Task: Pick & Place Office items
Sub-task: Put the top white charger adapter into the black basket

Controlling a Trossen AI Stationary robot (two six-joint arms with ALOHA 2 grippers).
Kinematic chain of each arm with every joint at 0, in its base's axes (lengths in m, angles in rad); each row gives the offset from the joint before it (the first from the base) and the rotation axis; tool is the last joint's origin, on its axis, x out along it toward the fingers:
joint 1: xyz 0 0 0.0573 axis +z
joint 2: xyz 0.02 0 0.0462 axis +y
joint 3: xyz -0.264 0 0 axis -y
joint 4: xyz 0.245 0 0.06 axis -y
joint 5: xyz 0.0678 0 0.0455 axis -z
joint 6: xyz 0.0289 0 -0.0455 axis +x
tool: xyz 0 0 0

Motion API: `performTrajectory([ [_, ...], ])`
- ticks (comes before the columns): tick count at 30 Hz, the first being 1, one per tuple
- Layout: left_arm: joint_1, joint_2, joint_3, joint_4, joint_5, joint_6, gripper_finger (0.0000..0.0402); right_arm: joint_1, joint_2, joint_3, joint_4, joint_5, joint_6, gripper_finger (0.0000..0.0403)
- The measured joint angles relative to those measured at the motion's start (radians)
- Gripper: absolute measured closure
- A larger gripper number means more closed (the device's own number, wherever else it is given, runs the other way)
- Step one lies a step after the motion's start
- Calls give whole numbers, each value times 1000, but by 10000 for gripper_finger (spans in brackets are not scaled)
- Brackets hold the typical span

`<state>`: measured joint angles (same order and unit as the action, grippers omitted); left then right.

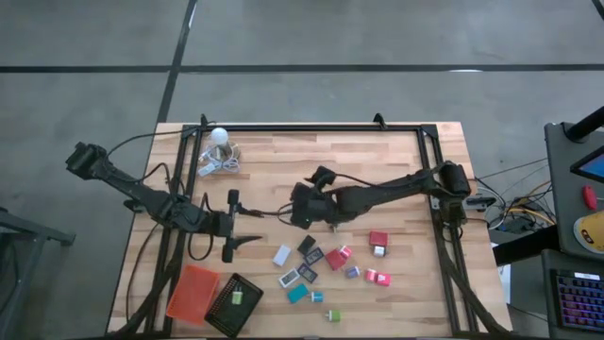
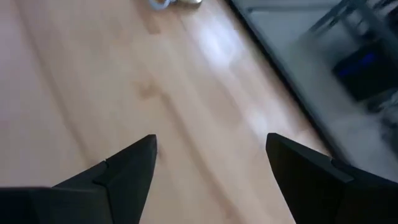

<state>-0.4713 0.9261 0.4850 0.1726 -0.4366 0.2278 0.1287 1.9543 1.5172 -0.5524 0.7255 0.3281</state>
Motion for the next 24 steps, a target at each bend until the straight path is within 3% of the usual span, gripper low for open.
performTrajectory([
  [3, 0, -2, 0, 2, 0, -4, 140, 18, -26, 0, -128, -94, 142, 108],
  [10, 0, -15, 1, 23, -1, -24, 140, 7, -89, 0, -401, -427, 532, 106],
  [17, 1, -17, 1, 23, -2, -45, 140, -29, -92, -1, -558, -512, 711, 110],
  [24, 1, -17, 1, 22, -6, -52, 140, -58, -90, -40, -478, -514, 728, 110],
])
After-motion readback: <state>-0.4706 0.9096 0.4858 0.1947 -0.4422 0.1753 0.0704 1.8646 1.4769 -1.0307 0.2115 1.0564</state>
